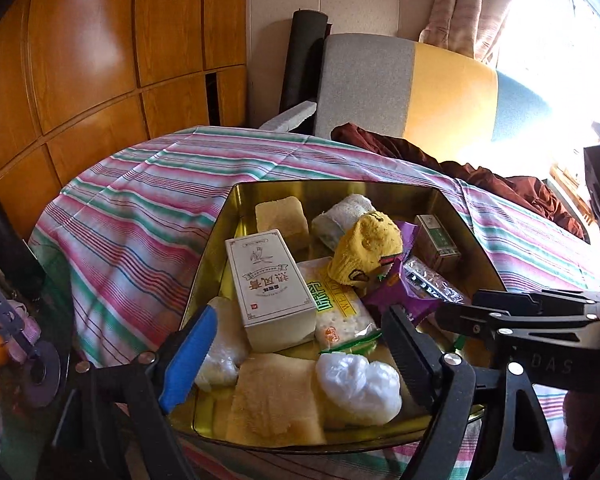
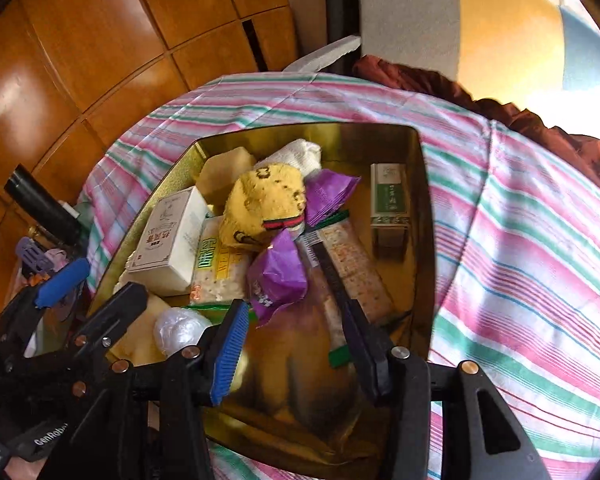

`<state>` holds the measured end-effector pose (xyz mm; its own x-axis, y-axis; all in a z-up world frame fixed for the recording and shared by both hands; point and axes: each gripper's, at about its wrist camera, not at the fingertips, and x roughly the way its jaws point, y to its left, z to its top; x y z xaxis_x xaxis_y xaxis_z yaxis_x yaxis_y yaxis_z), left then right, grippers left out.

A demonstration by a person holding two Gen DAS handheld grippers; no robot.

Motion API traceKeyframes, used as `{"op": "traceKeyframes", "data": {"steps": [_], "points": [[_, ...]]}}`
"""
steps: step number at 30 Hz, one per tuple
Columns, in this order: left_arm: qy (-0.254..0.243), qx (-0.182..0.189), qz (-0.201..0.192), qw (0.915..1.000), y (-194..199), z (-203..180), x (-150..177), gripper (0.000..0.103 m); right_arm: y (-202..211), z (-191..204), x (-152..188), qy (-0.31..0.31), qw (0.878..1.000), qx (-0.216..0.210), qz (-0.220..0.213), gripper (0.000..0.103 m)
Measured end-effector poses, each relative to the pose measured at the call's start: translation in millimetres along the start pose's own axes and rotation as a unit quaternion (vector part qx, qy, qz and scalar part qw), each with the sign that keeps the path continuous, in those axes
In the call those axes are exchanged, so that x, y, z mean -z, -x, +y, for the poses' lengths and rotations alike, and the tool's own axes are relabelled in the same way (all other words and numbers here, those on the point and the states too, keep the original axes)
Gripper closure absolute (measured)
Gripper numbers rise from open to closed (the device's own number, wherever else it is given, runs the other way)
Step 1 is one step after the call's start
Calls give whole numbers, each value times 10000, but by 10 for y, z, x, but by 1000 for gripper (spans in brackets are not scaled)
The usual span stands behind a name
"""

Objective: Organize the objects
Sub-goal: 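Lower the purple packet into the gold tray and open the right gripper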

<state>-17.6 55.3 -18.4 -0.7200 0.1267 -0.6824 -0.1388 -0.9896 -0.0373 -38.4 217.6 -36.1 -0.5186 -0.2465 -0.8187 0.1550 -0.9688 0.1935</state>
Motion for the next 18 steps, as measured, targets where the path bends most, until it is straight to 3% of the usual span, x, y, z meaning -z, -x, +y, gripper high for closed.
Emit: {"op": "traceKeyframes", "data": {"steps": [3, 5, 6, 9, 18], "points": [[41, -34, -25, 10000, 34, 6, -4, 10, 104, 33, 62, 25, 9989, 379, -288, 50], [43, -42, -48, 10000, 59, 2, -13, 6, 176, 28, 107, -31, 9972, 596, -459, 30], [35, -44, -56, 10000, 70, 0, -16, 6, 219, 19, 132, -83, 9960, 689, -554, 28], [25, -47, -73, 10000, 105, -15, -20, 0, 337, -5, 194, -207, 9916, 993, -802, 28], [-4, 22, -97, 10000, 211, -59, 1, 0, 559, -124, 342, -551, 9776, 1645, -1193, 23]]}}
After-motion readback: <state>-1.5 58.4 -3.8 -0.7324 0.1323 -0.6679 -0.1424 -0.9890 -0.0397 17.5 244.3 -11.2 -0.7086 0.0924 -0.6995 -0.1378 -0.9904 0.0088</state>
